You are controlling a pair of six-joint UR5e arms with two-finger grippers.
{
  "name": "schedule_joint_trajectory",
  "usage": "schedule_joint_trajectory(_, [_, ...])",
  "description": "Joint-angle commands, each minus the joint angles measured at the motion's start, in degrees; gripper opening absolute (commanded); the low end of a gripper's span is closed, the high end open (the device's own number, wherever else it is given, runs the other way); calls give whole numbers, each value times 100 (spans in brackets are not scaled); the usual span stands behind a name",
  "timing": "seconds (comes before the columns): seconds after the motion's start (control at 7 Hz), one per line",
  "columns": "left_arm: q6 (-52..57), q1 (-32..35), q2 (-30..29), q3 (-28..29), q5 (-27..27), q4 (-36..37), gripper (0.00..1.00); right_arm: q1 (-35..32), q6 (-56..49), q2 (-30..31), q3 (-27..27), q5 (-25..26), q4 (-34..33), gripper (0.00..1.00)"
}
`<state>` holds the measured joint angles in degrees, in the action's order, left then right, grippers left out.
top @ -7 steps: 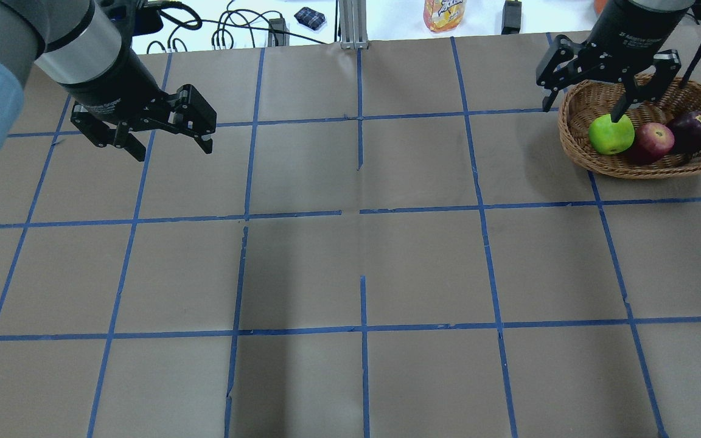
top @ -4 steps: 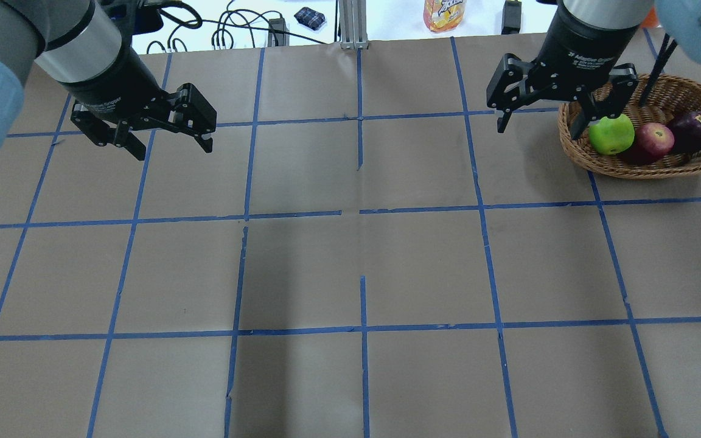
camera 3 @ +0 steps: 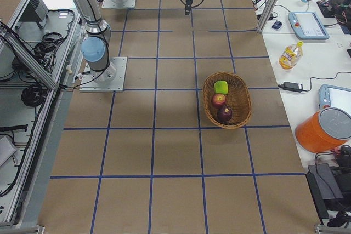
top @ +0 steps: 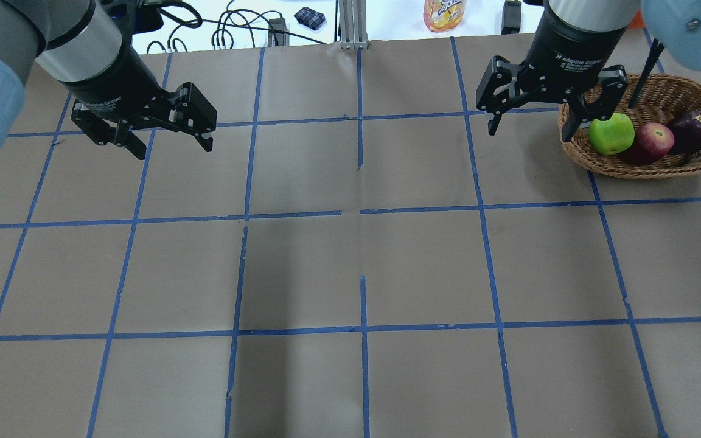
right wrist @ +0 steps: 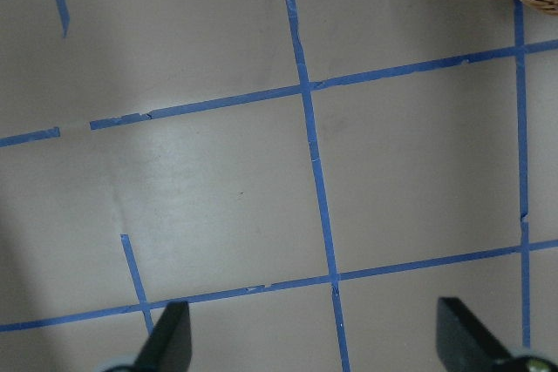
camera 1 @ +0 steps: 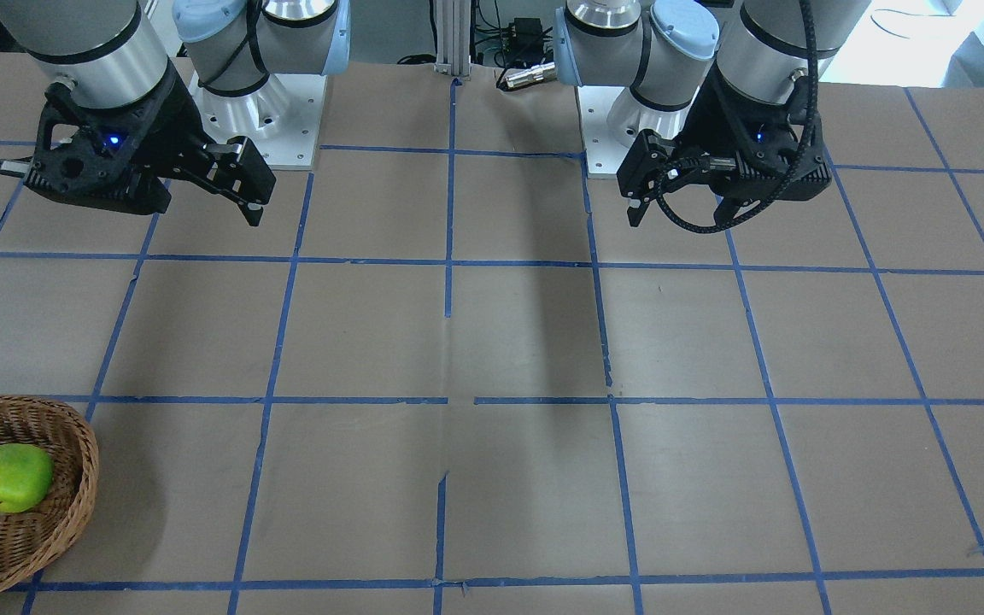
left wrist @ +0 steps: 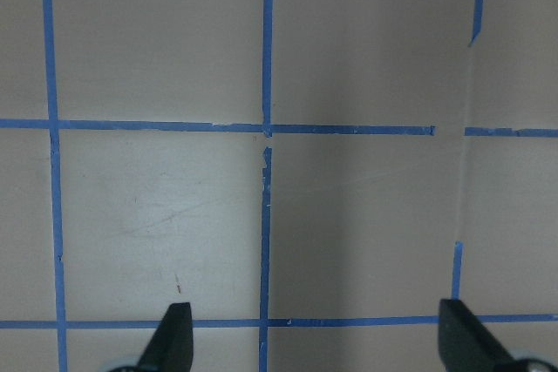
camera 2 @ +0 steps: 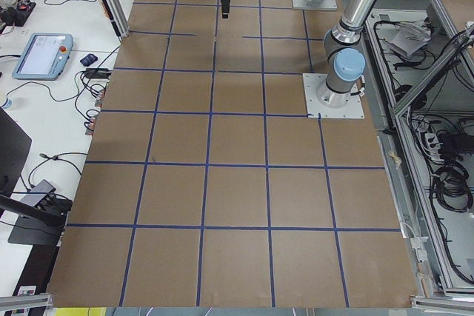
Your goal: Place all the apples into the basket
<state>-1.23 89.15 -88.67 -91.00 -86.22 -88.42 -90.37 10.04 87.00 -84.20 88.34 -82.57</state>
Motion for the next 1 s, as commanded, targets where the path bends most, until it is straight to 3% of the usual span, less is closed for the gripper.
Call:
schedule_joint_trajectory(0.0, [0,-3,-1,-14,0,18,100,186,-2,89,-70,8,127,100])
schedule_joint_trajectory(0.86, [290,-11,-10,21,-9,9,100,196,-11,124,-61,8,233,100])
